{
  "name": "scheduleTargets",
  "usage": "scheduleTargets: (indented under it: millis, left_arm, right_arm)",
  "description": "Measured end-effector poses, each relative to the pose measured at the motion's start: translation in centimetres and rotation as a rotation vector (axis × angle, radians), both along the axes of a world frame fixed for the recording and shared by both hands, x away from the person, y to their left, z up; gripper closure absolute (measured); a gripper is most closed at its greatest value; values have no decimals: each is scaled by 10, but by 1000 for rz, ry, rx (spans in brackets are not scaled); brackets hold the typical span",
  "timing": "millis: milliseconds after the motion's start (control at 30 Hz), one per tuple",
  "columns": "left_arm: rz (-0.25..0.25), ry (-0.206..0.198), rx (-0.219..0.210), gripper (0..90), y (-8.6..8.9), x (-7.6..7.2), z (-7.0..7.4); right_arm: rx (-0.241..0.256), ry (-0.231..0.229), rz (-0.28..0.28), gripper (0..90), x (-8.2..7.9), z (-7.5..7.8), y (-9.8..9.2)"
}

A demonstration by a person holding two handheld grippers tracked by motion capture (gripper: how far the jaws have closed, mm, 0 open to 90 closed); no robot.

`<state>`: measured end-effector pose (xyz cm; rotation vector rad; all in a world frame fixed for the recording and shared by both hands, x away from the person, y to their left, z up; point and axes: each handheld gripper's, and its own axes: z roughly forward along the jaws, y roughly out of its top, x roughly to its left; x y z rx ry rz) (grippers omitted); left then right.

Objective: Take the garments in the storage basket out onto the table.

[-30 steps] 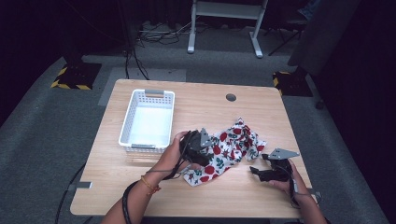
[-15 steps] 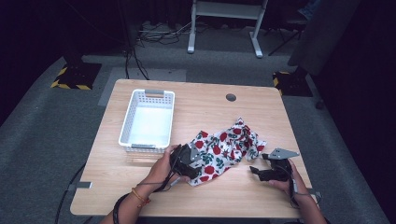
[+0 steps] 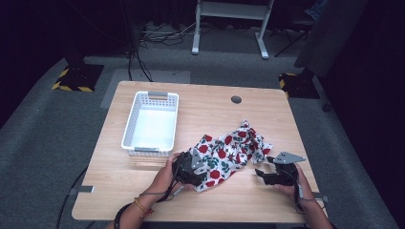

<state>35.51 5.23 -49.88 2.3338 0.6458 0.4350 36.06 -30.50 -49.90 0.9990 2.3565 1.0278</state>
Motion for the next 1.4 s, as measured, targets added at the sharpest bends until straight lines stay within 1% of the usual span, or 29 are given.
scheduleTargets:
  millis: [33,67,167,233,333,400,500,533,600,667,767,867,1067,1100,1133,1200,1267,1300,1400]
  left_arm:
    - [-4,4,-15,281,0,-1,-1]
    - [-8,12,-19,281,-1,-2,-1]
    - [-27,19,-28,281,-2,-6,-2]
    - [-38,18,-36,281,-4,-9,-2]
    - [-52,19,-34,281,-7,-13,-2]
    - [-67,18,-31,281,-9,-15,-2]
    - [-79,17,-35,281,-12,-20,-3]
    - [-82,19,-38,281,-13,-20,-3]
    - [-86,23,-46,281,-14,-23,-4]
    - [-88,30,-54,281,-16,-24,-4]
    - [-103,31,-50,281,-20,-27,-4]
    - [-108,29,-50,281,-24,-30,-4]
    - [-108,29,-50,281,-24,-30,-4]
    - [-152,30,-58,281,-39,-36,-5]
    - [-163,39,-62,281,-41,-35,-5]
    - [-176,60,-72,281,-46,-33,-5]
    - [-185,78,-84,280,-52,-32,-6]
    - [-199,88,-82,280,-56,-31,-6]
    - [-238,92,-73,280,-68,-31,-5]
  right_arm:
    - [10,-14,-5,265,-1,3,1]
    - [35,-23,-7,274,-3,7,2]
    - [75,-40,-7,292,-7,16,6]
    - [84,-59,0,296,-10,20,11]
    - [104,-64,25,311,-12,26,20]
    - [89,-63,37,326,-10,28,29]
    - [32,-49,39,351,-2,25,43]
    - [19,-45,38,361,3,23,47]
    - [10,-21,30,369,12,21,53]
    - [-4,-15,28,370,19,19,58]
    - [-28,-5,21,372,31,15,65]
    - [-54,-1,13,371,38,11,69]
    - [-55,0,11,368,40,10,69]
    - [-55,0,11,368,40,10,69]
    - [-71,10,4,344,43,1,69]
    - [-71,6,4,333,45,1,68]
    - [-56,5,5,316,47,-1,66]
    - [-48,2,6,301,48,-2,64]
    - [-21,17,15,276,52,-4,60]
